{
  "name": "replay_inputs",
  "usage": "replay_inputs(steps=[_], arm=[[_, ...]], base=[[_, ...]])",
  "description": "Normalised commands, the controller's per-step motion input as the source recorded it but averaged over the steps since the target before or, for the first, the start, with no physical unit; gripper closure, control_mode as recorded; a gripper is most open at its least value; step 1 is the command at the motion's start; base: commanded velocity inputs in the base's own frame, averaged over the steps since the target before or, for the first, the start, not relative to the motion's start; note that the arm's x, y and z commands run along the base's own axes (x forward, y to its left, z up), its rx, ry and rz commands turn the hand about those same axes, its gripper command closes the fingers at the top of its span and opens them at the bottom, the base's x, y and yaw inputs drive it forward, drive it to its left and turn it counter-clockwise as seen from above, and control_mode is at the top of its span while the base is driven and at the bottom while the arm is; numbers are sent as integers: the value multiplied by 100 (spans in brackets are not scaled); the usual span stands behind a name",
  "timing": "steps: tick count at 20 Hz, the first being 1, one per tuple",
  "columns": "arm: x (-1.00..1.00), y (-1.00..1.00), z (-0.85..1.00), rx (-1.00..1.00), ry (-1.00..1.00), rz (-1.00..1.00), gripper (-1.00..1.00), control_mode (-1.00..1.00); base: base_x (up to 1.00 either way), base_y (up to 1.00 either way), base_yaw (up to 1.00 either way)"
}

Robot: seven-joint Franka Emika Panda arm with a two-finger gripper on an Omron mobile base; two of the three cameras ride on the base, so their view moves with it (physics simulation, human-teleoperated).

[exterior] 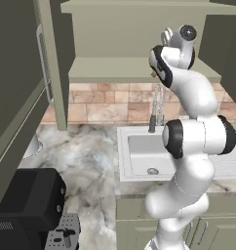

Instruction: Organize the utensils by type. Pick up the wooden spoons from the counter and place them in the open cabinet. Then pick up the metallic utensils from the counter and place them in the open drawer.

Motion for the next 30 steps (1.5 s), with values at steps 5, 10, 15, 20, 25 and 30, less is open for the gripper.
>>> replay_inputs(steps=[5,10,15,20,25,30], arm=[[0,0,-12,-23,42,20,-100,-100],[11,0,-16,-26,16,20,-100,-100],[-76,0,0,-18,-8,19,-100,-100],[-100,7,0,-16,-55,12,-100,-100],[-95,31,0,-21,-48,11,-100,-100],[-100,49,8,-25,-8,15,-100,-100]], base=[[0,0,0],[0,0,0],[0,0,0],[0,0,0],[0,0,0],[0,0,0]])
